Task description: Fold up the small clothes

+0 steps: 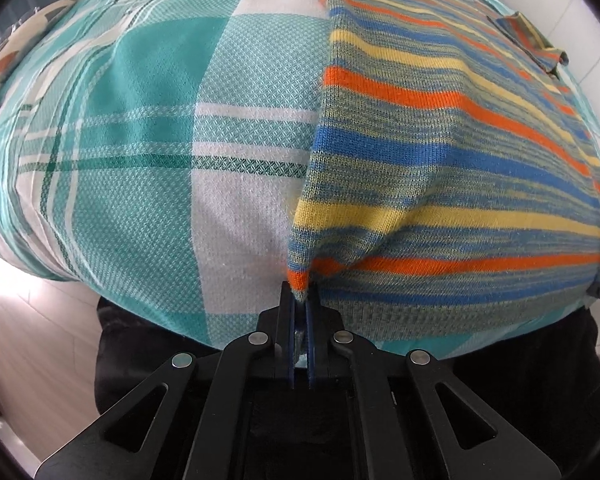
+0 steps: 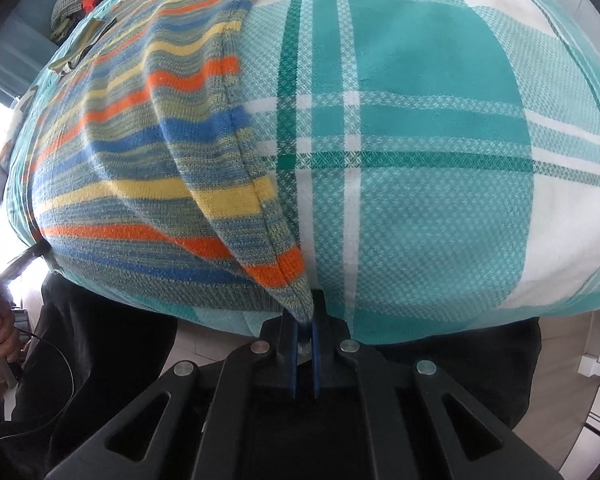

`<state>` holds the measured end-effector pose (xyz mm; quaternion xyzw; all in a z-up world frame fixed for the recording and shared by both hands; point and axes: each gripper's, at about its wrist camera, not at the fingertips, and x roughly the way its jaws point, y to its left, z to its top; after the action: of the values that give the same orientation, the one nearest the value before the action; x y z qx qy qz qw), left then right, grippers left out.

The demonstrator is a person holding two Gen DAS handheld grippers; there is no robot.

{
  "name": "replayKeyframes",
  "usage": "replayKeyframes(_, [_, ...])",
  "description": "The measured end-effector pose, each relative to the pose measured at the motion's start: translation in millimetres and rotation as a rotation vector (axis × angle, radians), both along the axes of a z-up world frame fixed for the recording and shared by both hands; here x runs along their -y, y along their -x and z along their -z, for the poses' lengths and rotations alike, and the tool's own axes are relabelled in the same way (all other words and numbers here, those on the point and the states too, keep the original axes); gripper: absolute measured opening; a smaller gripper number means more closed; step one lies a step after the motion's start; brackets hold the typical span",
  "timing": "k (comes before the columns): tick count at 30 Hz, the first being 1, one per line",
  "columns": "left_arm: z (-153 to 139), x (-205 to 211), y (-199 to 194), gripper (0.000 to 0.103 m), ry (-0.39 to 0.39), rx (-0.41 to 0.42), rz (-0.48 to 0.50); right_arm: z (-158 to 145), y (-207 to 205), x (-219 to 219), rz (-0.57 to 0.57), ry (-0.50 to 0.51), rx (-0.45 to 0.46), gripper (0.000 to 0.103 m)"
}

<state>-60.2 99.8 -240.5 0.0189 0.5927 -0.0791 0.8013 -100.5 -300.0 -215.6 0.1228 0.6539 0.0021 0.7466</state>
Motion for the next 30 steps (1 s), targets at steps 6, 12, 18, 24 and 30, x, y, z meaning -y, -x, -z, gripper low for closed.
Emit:
replayKeyframes(6, [0.2, 15.3, -13.5, 0.003, -0.016, -0.013, -0.005, 0.0, 2.7, 13.0, 0.034, -0.023, 0.011, 0.005])
replayKeyframes(12, [-4.3, 32.3, -19.5, 0.007, -0.035, -0.024, 0.0, 4.5, 13.0, 32.9, 0.049, -0.042, 0.014, 0.009])
replayKeyframes(18, [-17.4, 24.9, -8.7, 0.057, -0.122, -0.016, -0.022, 4.6, 26.3, 41.3, 0.058, -0.022, -0.019, 0.035])
replayKeyframes(24, [-51.5, -5.0, 2.7, 0.071, -0.122, 0.039, -0.106, -13.2, 52.1, 67.6, 0.119, 0.049, -0.013, 0.037])
replayKeyframes(30, [-91.3, -37.8, 1.1, 0.077, -0.041, 0.113, -0.263, -58.0, 60.2, 84.8, 0.191, 0.171, 0.109, 0.038])
